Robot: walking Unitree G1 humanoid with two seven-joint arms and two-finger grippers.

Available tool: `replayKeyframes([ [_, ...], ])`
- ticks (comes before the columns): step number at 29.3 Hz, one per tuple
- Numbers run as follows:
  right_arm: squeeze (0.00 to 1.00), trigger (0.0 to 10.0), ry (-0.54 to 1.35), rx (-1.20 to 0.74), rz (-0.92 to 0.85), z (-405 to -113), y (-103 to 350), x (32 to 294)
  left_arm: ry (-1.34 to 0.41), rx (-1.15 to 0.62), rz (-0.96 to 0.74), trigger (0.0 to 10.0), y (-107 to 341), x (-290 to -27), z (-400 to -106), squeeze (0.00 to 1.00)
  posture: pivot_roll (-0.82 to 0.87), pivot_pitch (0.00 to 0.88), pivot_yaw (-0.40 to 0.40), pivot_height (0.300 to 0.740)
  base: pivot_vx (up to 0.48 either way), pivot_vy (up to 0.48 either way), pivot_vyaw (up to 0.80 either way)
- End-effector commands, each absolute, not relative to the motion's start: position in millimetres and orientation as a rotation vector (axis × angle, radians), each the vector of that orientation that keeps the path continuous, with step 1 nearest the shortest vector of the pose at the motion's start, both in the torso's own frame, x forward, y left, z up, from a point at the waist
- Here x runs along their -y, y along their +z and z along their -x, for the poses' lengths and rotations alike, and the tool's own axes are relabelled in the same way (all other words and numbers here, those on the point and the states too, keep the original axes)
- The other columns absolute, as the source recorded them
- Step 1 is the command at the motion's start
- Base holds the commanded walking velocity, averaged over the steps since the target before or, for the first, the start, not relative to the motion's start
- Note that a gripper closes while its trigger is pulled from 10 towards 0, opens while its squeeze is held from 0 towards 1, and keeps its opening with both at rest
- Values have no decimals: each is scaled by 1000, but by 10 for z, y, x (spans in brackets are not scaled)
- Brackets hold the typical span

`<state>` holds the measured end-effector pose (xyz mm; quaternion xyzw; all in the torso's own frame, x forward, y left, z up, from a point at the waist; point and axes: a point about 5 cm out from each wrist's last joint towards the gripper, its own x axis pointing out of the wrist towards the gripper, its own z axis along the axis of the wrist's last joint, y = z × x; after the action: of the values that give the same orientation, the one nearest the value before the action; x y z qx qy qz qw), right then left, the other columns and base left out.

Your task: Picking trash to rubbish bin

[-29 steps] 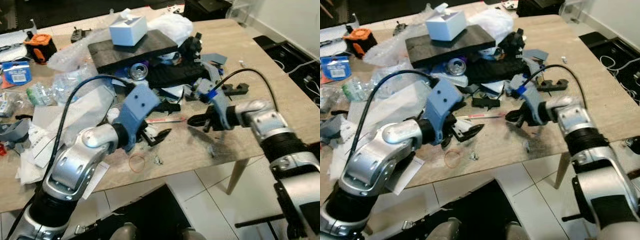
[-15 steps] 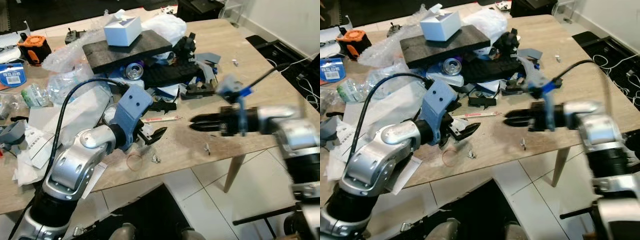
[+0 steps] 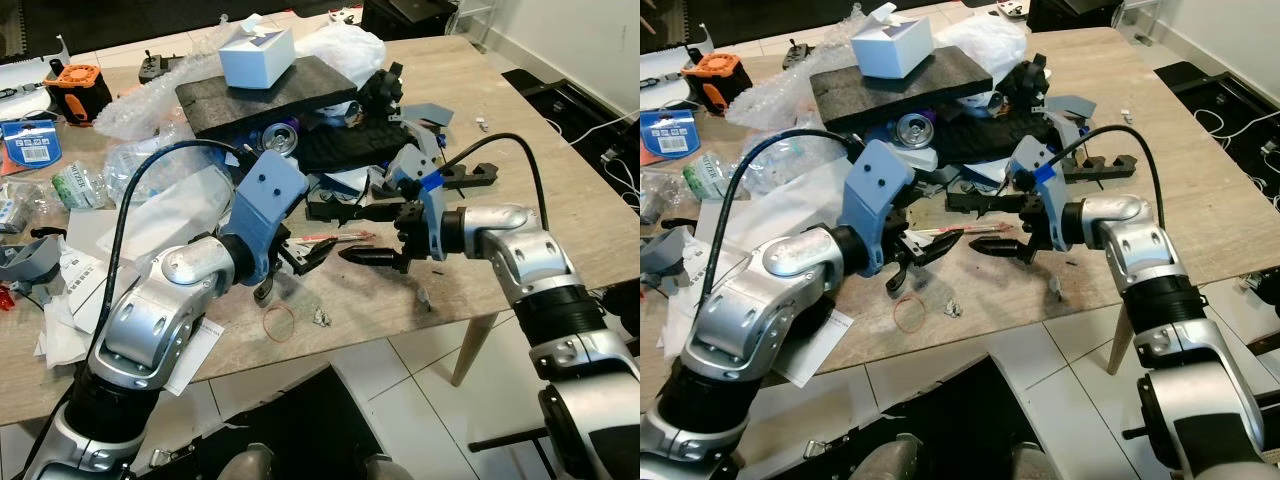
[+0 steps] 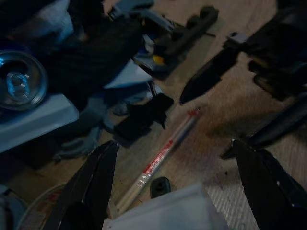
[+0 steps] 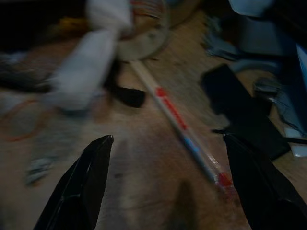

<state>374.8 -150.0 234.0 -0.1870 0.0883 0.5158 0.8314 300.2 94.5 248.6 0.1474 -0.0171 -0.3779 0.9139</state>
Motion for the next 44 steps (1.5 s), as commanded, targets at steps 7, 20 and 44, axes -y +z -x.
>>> replayKeyframes([
  [7, 1000, 10000, 1030, -174, 475, -3878, 2232, 1417, -812, 17, -316, 10000, 2456, -931, -2976, 0, 74, 346, 23, 740, 0, 0, 0],
  [20, 0, 10000, 1034, -215, 581, -3904, 2049, 1345, -837, -12, -327, 10000, 2411, -909, -2921, 0, 87, 359, 23, 740, 0, 0, 0],
  [44, 0, 0, 1127, -415, 617, -3848, 1833, 1449, -840, -10, -331, 10000, 2420, -890, -2931, 0, 81, 347, 19, 740, 0, 0, 0],
])
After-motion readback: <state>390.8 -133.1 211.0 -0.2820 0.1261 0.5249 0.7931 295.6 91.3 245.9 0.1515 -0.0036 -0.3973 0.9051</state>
